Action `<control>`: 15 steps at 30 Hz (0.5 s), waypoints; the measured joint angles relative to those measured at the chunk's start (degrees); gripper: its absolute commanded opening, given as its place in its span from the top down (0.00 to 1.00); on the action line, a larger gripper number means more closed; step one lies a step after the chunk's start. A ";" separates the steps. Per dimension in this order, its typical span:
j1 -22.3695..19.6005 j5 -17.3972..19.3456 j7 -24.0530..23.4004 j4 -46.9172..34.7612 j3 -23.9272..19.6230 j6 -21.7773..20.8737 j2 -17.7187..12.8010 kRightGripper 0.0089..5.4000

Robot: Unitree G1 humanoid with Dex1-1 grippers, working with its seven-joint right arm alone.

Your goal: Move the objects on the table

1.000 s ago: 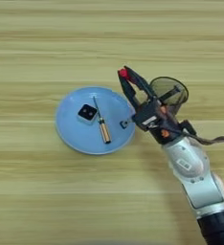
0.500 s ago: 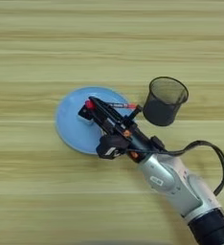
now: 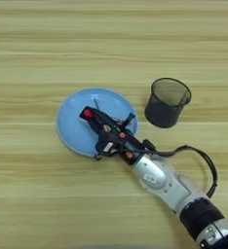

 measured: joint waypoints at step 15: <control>0.04 5.05 5.07 3.17 1.24 -1.00 0.39 0.62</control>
